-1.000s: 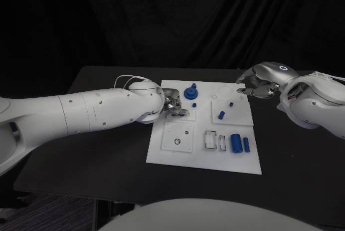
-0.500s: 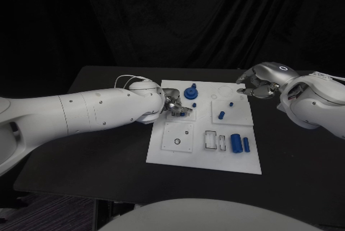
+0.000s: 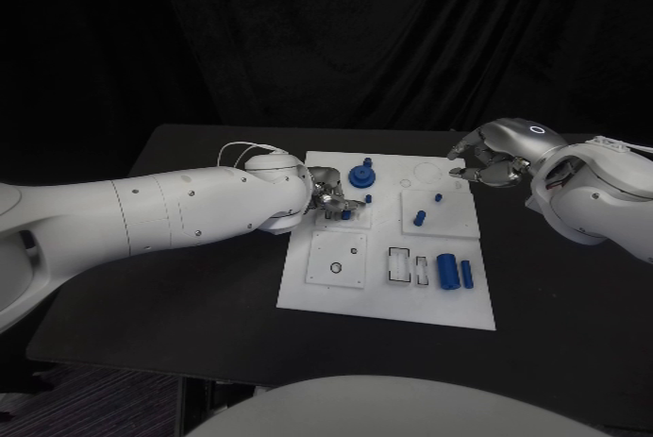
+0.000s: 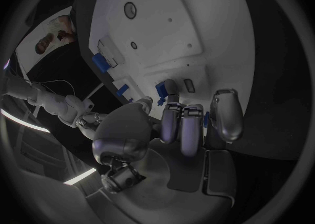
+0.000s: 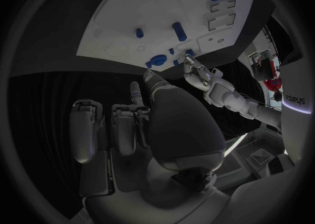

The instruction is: Assemble the parts on the task board

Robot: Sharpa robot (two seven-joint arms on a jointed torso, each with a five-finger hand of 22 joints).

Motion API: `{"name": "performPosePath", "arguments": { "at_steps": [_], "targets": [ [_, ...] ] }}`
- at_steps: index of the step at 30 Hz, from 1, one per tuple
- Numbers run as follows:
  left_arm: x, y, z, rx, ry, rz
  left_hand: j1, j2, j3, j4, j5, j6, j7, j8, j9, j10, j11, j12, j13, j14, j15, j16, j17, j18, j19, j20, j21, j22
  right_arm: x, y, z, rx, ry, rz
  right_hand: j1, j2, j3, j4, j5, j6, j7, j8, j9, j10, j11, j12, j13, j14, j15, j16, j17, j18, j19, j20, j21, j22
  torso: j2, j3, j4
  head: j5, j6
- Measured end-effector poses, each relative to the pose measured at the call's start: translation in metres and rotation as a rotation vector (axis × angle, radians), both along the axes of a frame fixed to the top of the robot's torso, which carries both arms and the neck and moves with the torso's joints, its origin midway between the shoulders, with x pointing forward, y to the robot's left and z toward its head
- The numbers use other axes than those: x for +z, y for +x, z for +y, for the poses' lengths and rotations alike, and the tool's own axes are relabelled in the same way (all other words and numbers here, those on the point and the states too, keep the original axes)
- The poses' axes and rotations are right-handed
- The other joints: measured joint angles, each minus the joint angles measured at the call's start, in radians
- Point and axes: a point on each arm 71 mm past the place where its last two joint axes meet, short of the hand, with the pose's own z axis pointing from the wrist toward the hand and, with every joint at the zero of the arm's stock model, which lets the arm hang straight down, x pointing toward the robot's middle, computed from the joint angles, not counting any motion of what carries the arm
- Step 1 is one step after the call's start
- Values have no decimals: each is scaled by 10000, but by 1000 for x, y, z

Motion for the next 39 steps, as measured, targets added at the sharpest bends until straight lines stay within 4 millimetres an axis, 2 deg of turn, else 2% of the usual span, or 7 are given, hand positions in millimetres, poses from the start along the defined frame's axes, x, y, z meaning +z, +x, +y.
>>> {"name": "performPosePath", "arguments": {
  "at_steps": [2, 5, 7, 14, 16, 34, 39],
  "targets": [
    [0, 0, 0, 7, 3, 1, 281, 12, -12, -12, 0, 0, 0, 77, 147, 0, 0, 0, 0, 0, 0, 0, 0, 0, 0, 0, 0, 6, 0, 0, 0, -1, -2, 3, 0, 0, 0, 0, 0, 0, 0, 0, 0, 0, 0, 0, 0, 0, 0, 0, 0, 0, 0, 0, 0, -1, 0, -1, 0, 0, 0],
    [0, 0, 1, 17, 7, 2, 945, -129, -22, -58, 975, -75, -73, 94, 378, 0, 0, 0, 1, 0, 0, 0, 0, -1, 0, -1, -38, 29, 0, 0, 0, -4, -5, 7, 0, 0, 0, 0, 0, 0, 0, 0, 0, 0, 0, 0, 0, 0, 0, 0, 0, -1, 0, 0, 0, -1, 0, -2, 0, -1, 0],
    [0, 0, 1, 21, -1, -1, 1086, -218, -22, -59, 1146, -96, -51, 95, 425, 0, 0, 0, 0, 0, 0, 0, 0, 0, 0, 0, -38, 42, 0, 0, 0, -9, 0, 12, 0, 0, 0, 0, 0, 0, 0, 0, 0, 0, 0, 0, 0, 0, 0, 0, 0, 0, 0, 0, -1, -1, 0, -2, 0, -4, 0],
    [2, -2, 5, 106, -421, -371, 1344, -476, -226, -22, 621, -242, -12, 93, 474, 0, 0, 0, 0, 0, 0, 0, 0, 0, 42, -33, -38, 64, 0, 0, -2, -66, 43, 51, 0, 0, 0, 0, 0, -1, 1, 0, 1, 0, 0, 0, -1, 0, 0, 0, 0, 0, 0, 0, -37, -2, 0, -2, 0, -25, 0],
    [4, -3, 6, 144, -670, -608, 1456, -588, -301, -29, 621, -362, 1, 28, 474, 0, 0, 48, 0, 0, 0, 0, 0, 1, 90, 15, -38, 64, 0, 0, -3, -92, 59, 65, 0, 0, 0, 0, 0, -1, 1, -39, 1, 0, 0, 0, -1, 0, 0, 0, 0, -1, 0, 0, -37, -2, -1, -3, 0, -37, 0],
    [11, -6, 12, 257, -1394, -1284, 1612, -552, -343, 14, 681, -396, 36, 26, 472, 0, 0, 47, -1, 0, 0, 0, 7, 1, 91, 16, -38, 62, 0, 0, -5, -148, 117, 110, 0, 0, 0, 0, 0, -4, 4, -39, -7, 0, 0, 1, -1, 0, 0, 0, 0, 0, 0, 0, -78, -4, -3, -1, -1, -75, 0],
    [11, -7, 16, 297, -1398, -1294, 1965, -448, -371, -14, 1097, -349, -11, -15, 471, 0, 0, 48, 1, 0, 0, 0, 6, 1, 126, -19, -38, 61, 0, 0, -5, -161, 119, 114, 0, 0, 0, 0, 0, -5, 5, -39, -7, 0, 0, -33, -1, 0, 0, 0, 0, 0, 0, 0, -78, -4, -7, 4, -2, -74, 0]
  ]
}}
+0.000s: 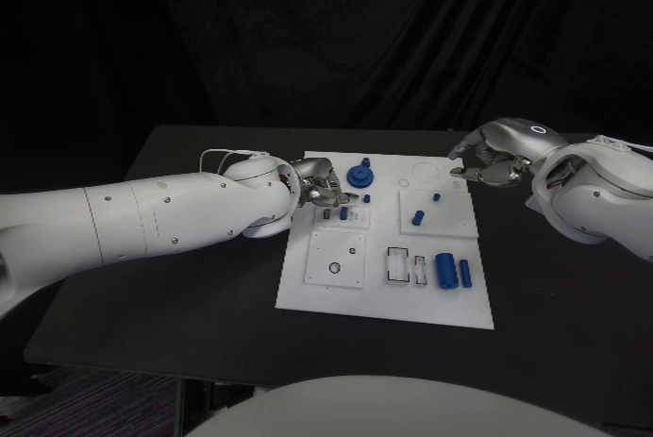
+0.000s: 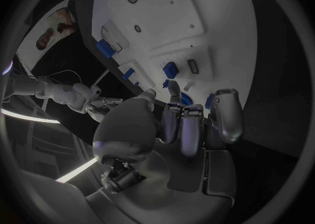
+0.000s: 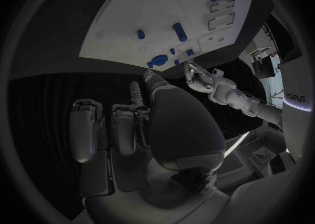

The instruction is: Assemble the parts on the task board

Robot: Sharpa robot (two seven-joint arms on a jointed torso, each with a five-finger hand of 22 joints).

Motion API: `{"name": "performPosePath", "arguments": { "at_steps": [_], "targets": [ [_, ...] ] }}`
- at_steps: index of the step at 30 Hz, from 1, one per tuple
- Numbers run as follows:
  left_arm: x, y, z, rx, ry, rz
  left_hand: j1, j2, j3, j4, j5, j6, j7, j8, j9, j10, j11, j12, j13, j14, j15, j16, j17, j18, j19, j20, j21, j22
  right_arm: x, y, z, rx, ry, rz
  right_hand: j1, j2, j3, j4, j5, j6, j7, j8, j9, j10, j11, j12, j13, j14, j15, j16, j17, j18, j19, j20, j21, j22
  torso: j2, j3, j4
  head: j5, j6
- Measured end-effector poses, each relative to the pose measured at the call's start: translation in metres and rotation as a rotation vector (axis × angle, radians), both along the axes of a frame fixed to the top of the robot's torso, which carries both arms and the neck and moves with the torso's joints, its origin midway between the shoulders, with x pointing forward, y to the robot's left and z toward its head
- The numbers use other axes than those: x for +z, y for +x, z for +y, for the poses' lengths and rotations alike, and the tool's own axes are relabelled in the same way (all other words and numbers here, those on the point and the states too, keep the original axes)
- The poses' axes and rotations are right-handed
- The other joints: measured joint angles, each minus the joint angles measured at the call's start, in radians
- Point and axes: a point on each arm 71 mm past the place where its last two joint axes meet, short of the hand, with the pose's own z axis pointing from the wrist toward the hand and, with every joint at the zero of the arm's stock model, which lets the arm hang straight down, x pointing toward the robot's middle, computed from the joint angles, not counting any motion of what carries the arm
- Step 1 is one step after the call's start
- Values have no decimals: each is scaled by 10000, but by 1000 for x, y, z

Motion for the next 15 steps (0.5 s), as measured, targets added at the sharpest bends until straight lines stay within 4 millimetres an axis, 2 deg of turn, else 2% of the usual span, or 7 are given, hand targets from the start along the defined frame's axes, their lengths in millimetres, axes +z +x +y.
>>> {"name": "performPosePath", "arguments": {
  "at_steps": [3, 7, 11, 15],
  "targets": [
    [0, -1, 3, 21, -15, -5, 370, -11, 61, -61, 413, 25, -25, -38, 0, 0, 0, 0, 0, 0, 0, 0, 0, 0, 0, 0, 0, 0, 0, 0, -1, -19, -1, 2, 0, 0, 0, 0, 0, 0, 0, 0, 0, 0, 0, 0, 0, 0, 0, 0, 0, -1, 0, 0, 0, 0, 0, -1, 1, -3, 0],
    [1, -3, 8, 37, -69, -30, 810, -77, 157, -157, 734, 55, -55, -45, 0, 0, 0, 70, -1, 0, 0, 0, -1, 1, 36, -36, 0, 0, 0, 0, -2, -39, -3, 3, 0, 0, 0, 0, 0, 0, 1, 0, 0, 0, 0, 0, 0, 0, 0, 0, 0, -1, 0, 0, 0, -1, 5, -1, 0, -9, 0],
    [10, 0, 17, 123, -82, -213, 1176, -161, 226, -226, 985, 61, -60, -45, -1, 0, 0, 237, -1, 0, 0, 0, -1, 0, 171, -49, 157, -1, 0, 0, -3, -58, -4, 4, -29, 29, 0, 0, 0, 0, 1, 0, 1, 0, 0, 0, 0, 0, 0, 0, 0, -1, 0, 0, 0, -1, 5, -4, 1, -23, 0],
    [24, 9, 28, 307, -13, -505, 1417, -229, 279, -279, 1084, 96, -96, -45, -1, 38, -38, 418, 0, 0, 0, 0, -1, -1, 286, -72, 337, -1, 0, -1, -5, -77, 14, -12, -55, 55, 0, 0, 0, -1, 1, 0, 1, 0, 0, 0, 0, 0, 0, 0, 0, -1, 0, 0, 0, -1, 6, -8, 1, -65, 0]
  ]
}}
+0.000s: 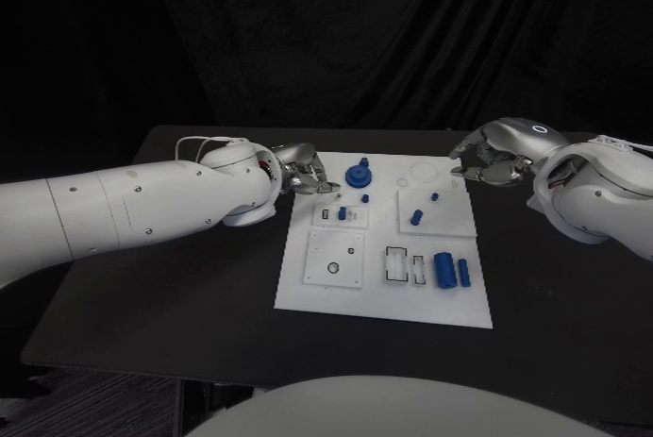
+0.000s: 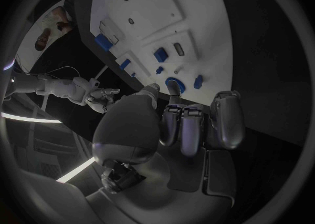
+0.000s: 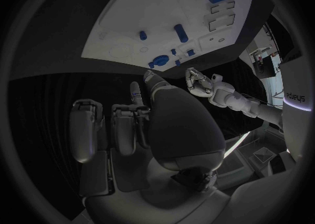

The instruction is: Assemble the parts on the task board

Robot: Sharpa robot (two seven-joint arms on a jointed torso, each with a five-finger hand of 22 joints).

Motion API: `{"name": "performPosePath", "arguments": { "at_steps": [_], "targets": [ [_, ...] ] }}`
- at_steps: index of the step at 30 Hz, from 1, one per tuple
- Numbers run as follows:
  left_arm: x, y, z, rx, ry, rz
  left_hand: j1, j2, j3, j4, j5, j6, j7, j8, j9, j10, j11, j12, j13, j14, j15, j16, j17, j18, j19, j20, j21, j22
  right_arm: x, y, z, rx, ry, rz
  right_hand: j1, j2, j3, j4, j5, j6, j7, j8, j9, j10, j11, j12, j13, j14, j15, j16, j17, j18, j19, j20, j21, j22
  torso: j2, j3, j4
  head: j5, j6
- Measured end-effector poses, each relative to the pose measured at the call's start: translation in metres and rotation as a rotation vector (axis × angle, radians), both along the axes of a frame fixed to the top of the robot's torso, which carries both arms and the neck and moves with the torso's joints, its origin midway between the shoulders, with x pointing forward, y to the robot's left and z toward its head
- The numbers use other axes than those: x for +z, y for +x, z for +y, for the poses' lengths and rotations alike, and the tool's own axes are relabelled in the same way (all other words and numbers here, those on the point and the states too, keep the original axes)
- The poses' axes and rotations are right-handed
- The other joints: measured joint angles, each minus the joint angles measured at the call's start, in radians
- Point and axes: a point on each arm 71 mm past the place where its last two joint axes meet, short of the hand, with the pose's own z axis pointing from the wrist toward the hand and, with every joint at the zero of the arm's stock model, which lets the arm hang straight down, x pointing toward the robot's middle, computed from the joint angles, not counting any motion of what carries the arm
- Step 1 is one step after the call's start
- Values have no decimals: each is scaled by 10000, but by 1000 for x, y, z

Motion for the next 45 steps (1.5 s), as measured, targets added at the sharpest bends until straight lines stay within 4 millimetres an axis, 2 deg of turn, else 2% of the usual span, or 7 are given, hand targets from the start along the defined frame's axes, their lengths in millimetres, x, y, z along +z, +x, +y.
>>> {"name": "performPosePath", "arguments": {
  "at_steps": [3, 8, 11, 17, 22, 30, 45],
  "targets": [
    [9, 10, 10, 217, 110, -202, 258, -49, 104, -40, -68, 0, 0, 0, 0, 0, 0, 50, 0, 0, 0, 0, -1, 0, 57, -15, 80, 0, 0, -1, 0, 12, 18, -10, -12, 12, 0, 0, 0, 0, 0, 0, 0, 0, 0, 0, 0, 0, 0, 0, 0, 0, 0, 0, 0, 0, 0, -2, 5, -34, 0],
    [15, 25, 21, 456, 266, -386, 621, -117, 522, 53, -1162, 0, 0, -63, 0, 0, 0, 145, 1, 0, 0, 0, -1, 1, 129, -15, 207, -1, 0, -1, 0, 15, 27, -18, -12, 12, 0, 0, 0, 35, -35, 0, 0, 0, 0, 0, 0, 0, 0, 0, 0, -1, 0, 0, 0, 0, 2, 4, 6, -27, 0],
    [15, 29, 21, 440, 293, -435, 620, -118, 667, 198, -1594, 0, 0, -63, -1, 0, 0, 233, 1, 0, 0, 0, -1, 1, 180, -38, 283, -1, 0, -1, 1, 23, 29, -19, -11, 11, 0, 0, 0, 34, -35, 0, -9, 0, 0, 0, 0, 0, 0, 0, 0, 0, 0, 0, 0, 0, 11, 9, 5, -19, 0],
    [15, 36, 20, 438, 373, -465, 429, -299, 647, 268, -1372, 0, 0, 0, -1, 0, 0, 232, 0, 0, 0, 0, -2, 1, 215, -2, 283, -2, 0, 0, 1, 20, 23, -19, -11, 11, 0, 0, 0, 35, -35, 0, -9, 0, 0, 0, 0, 0, 0, 0, 0, 0, 0, 0, 0, -1, 24, 20, -2, 17, 0],
    [15, 42, 21, 535, 511, -416, 190, -246, 591, 322, -1375, 64, -11, 113, -1, -1, 0, 232, 0, 0, 0, 0, -2, 1, 215, -2, 283, -2, 0, 0, 1, 25, 22, -17, -13, 13, 2, -2, 0, 35, -35, 0, -8, 0, 0, 1, 0, 0, 0, 0, 0, 0, 0, 0, 0, -1, 41, 11, -2, 26, 0],
    [12, 49, 18, 542, 835, -95, -668, -96, 228, 323, -1899, 181, 0, 400, -2, -1, 1, 232, 1, 0, 0, 0, -2, 0, 214, -2, 283, -2, 0, 0, 1, 29, 22, -14, -52, 52, 27, -27, 0, 35, -35, 0, -8, 0, 0, 1, 0, 0, 0, 0, 0, 0, 0, 0, 0, -2, 114, 5, -8, 30, 0],
    [6, 52, 11, 443, 1302, 501, -1029, -25, 11, 321, -1899, 216, -35, 485, -2, -1, 1, 232, 1, 0, 0, 0, -4, 0, 214, -2, 283, -3, 0, 1, 4, 78, 25, -15, -51, 52, 27, -27, 0, 35, -34, 0, -7, 0, 0, 1, -1, 0, 0, 0, 0, 0, 0, 0, 0, 6, 161, 10, -20, 54, 0]
  ]
}}
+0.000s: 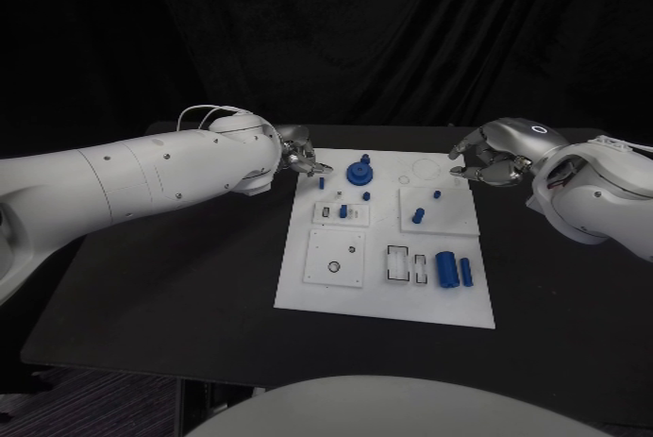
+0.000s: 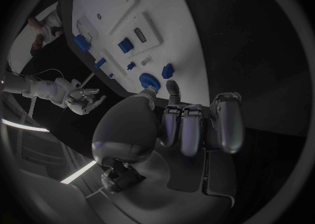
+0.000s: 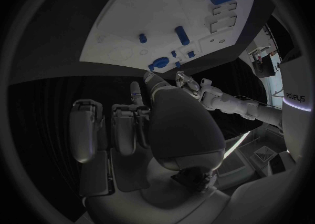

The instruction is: Assemble the parts on the task board

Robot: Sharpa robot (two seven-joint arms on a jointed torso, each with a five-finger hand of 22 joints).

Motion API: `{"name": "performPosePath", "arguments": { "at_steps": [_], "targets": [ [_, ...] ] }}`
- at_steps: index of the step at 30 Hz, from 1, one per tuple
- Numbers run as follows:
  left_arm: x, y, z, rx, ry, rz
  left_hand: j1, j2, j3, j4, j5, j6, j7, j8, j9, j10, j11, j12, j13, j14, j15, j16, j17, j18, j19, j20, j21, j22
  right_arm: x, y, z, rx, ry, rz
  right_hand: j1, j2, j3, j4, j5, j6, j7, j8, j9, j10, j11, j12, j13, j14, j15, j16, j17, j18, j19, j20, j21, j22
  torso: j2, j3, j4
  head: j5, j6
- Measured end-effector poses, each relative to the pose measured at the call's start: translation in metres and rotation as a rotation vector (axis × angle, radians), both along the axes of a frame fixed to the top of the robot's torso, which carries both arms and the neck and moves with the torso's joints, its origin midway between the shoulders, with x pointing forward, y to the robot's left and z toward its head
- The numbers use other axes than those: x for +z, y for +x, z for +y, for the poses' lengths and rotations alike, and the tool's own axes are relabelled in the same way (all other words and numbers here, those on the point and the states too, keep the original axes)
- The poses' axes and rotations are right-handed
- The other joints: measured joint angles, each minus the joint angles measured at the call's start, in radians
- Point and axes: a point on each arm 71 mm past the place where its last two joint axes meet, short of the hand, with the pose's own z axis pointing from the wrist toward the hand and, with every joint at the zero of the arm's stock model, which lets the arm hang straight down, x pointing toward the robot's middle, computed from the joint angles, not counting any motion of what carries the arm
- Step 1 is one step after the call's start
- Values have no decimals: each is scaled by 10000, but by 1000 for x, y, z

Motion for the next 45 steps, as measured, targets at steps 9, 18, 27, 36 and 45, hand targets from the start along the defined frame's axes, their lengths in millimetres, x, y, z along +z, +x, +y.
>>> {"name": "performPosePath", "arguments": {
  "at_steps": [9, 18, 27, 36, 45],
  "targets": [
    [-3, 2, -1, 27, 132, 168, 0, 0, 0, 0, 0, 0, 0, -1, 0, 0, 0, 0, 0, 0, 0, 0, 0, 1, 0, 0, -52, 0, 0, 0, 0, -1, -2, 3, 0, 0, 0, 0, 0, 28, 28, 0, 0, 0, 0, 0, 0, 0, 0, 0, 0, 0, 0, 0, 0, -1, -4, 3, -2, -11, 0],
    [-5, 2, -2, -13, 188, 282, 0, 0, -27, -28, 146, -1, 0, -1, 0, 0, 0, -78, 0, -1, 0, 0, -1, 0, -1, 0, -156, -1, 0, 0, 1, 13, -3, 7, 0, -1, 0, 0, 0, 28, 28, 0, 1, 0, 0, 0, 0, 0, 0, 0, 0, 0, 0, 0, 0, -2, 0, 1, 0, 8, 0],
    [-8, 1, -4, -56, 195, 349, 1, 0, -27, -29, 185, -78, 3, -45, 0, 0, 0, -117, 0, 0, 0, 0, -1, 1, -76, -1, -205, -1, 0, 0, 1, 18, -9, 18, 1, -1, 0, 0, 0, 27, 28, 0, 1, 0, 0, 0, 0, 0, 0, 0, 0, 0, 0, 0, 0, -3, 4, 0, 6, -6, 0],
    [-12, 1, -5, -43, 209, 399, 54, 53, -27, -29, 283, -138, 63, -122, -1, 0, 0, -155, 0, 0, 0, 0, -1, 1, -100, 24, -310, -1, 0, 0, 1, 18, -14, 27, 2, -2, 0, 0, 0, 27, 28, 0, 1, 0, 0, 0, 8, 0, 0, 0, 0, -1, 0, 0, 0, -4, 5, 0, 6, -23, 0],
    [-16, 1, -6, -46, 224, 482, 107, 106, -27, -29, 341, -198, 53, -236, -1, 0, 0, -199, 0, 0, 0, 0, -1, 1, -112, 36, -350, -1, 0, 0, 1, 16, -20, 36, 3, -3, 0, 0, 0, 27, 28, -49, -8, 0, 0, 1, 7, 0, 0, 0, 0, 1, 0, 0, 0, -5, -1, 3, 5, -35, 0]
  ]
}}
